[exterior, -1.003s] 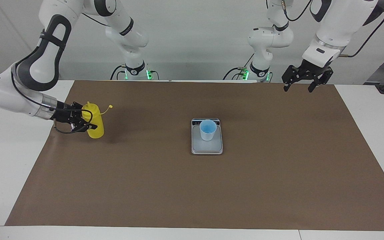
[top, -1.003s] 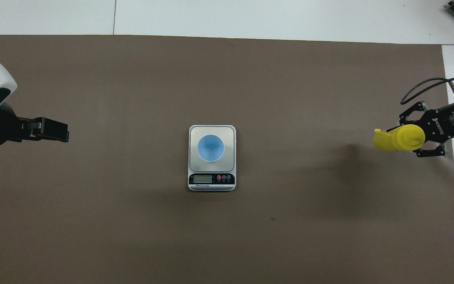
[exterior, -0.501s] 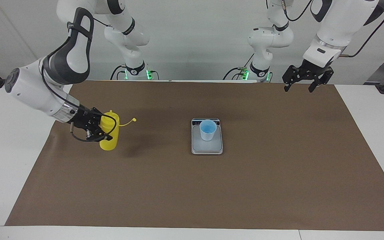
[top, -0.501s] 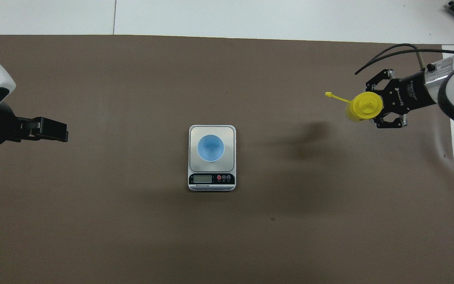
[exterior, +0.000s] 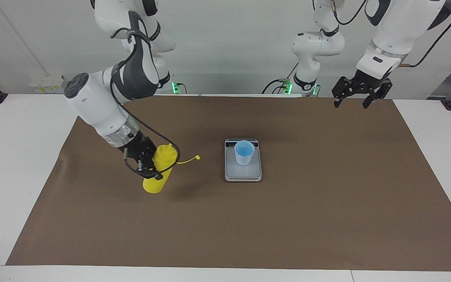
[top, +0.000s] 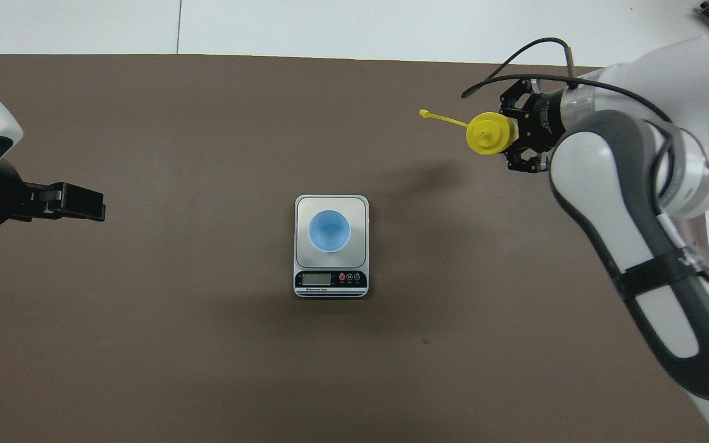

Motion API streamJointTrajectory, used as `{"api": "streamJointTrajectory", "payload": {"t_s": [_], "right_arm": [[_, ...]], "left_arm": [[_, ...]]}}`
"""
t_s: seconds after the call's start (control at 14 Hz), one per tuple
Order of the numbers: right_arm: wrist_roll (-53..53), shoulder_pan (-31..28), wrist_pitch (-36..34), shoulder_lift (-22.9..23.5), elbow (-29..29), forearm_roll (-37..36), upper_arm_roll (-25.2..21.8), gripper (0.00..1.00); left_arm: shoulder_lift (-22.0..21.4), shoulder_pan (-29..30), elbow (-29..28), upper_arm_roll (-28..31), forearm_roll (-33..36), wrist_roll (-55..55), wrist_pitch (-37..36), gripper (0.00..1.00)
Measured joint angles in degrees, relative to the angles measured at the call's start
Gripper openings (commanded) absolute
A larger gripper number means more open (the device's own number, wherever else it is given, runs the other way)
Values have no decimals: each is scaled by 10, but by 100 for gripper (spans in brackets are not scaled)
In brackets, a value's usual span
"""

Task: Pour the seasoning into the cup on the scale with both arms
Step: 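Carry the bottle with the right gripper over the cup on the scale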

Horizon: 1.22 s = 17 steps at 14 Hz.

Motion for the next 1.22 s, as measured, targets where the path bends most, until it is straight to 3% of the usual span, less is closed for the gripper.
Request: {"api": "streamJointTrajectory", "payload": {"t_s": [0.36, 0.79, 1.22], "right_arm": [[143, 84, 97, 12, 0, -84, 0, 0], [224, 160, 252, 51, -15, -319, 0, 0], [224, 185, 355, 66, -39, -376, 0, 0]], "left_arm": [[0, 2, 0, 1, 0, 0, -2, 100], [0, 13, 0, 2, 0, 1, -2, 100], [-1, 14, 0, 2, 0, 1, -2, 100]]}}
